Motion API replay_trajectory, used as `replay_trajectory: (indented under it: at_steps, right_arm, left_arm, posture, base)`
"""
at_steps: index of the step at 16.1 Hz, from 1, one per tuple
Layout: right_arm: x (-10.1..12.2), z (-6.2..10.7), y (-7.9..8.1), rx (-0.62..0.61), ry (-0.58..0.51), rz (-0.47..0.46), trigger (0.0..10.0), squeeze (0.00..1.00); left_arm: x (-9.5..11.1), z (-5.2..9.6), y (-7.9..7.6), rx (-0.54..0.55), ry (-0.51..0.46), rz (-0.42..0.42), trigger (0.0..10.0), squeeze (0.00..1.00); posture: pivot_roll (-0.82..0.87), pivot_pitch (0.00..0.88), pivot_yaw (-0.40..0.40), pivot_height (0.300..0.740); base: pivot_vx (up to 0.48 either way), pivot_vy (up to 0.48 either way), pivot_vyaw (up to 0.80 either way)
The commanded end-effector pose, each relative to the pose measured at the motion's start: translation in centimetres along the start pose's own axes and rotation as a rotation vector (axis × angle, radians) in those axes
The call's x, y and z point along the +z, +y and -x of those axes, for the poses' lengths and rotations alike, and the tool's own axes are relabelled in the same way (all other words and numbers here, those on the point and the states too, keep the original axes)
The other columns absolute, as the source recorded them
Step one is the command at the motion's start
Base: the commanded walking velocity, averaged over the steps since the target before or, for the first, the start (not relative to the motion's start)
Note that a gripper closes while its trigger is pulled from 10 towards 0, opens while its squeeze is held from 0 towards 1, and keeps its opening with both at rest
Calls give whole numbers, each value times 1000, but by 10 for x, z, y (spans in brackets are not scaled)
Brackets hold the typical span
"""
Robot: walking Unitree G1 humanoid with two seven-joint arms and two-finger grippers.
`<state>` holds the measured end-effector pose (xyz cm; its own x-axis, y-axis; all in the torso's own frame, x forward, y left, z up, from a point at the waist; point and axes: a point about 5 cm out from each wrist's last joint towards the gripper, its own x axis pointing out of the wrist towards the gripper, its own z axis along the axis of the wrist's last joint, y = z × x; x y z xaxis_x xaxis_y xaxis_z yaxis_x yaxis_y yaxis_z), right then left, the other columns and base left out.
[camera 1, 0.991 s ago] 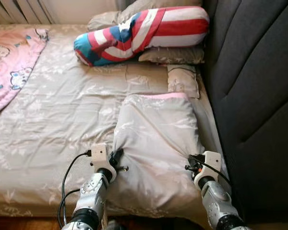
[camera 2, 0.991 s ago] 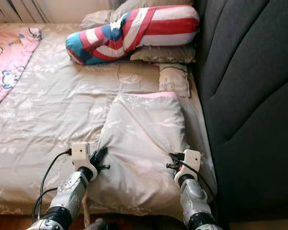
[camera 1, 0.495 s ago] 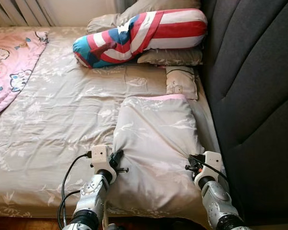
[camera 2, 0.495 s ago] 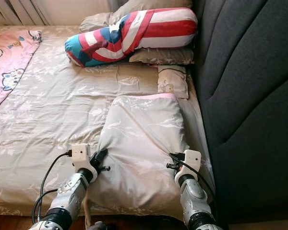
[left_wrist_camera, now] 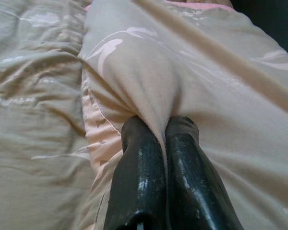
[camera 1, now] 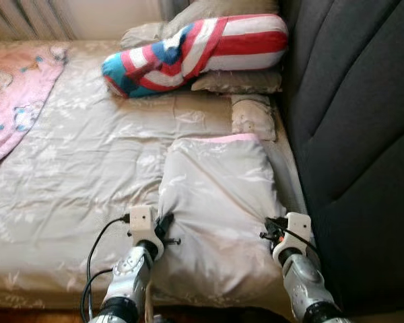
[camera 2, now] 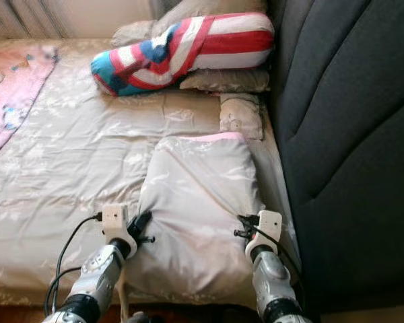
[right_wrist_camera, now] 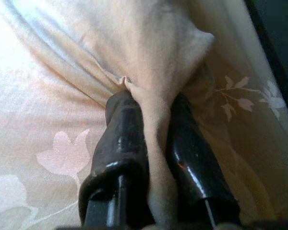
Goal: Clean up the room
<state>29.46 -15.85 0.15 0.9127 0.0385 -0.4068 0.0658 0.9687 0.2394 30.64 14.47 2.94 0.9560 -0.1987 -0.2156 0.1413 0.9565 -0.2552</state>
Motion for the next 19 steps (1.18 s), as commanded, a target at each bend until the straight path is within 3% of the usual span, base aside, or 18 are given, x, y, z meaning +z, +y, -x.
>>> replay_trajectory:
  at_steps: [1, 7, 9, 19]
  right_arm:
    - [11, -3, 4, 16, -56, 21, 10000, 0]
    - [10, -2, 5, 20, -51, 24, 10000, 0]
    - [10, -2, 5, 21, -51, 24, 10000, 0]
    - [5, -1, 5, 19, -34, 27, 10000, 0]
  left_arm:
    - [11, -3, -3, -26, -48, -41, 10000, 0]
    - [10, -2, -3, -30, -46, -60, 10000, 0]
    - [11, -2, -4, -32, -48, -91, 10000, 0]
    - [8, 0, -4, -35, -41, -86, 10000, 0]
  posture:
    - [-23, 116, -9, 740]
    - [-21, 118, -12, 740]
    - [-21, 120, -12, 740]
    - [-21, 132, -10, 740]
  base:
    - [0, 0, -800]
    - [0, 0, -800]
    - [0, -369, -800]
    - [0, -32, -800]
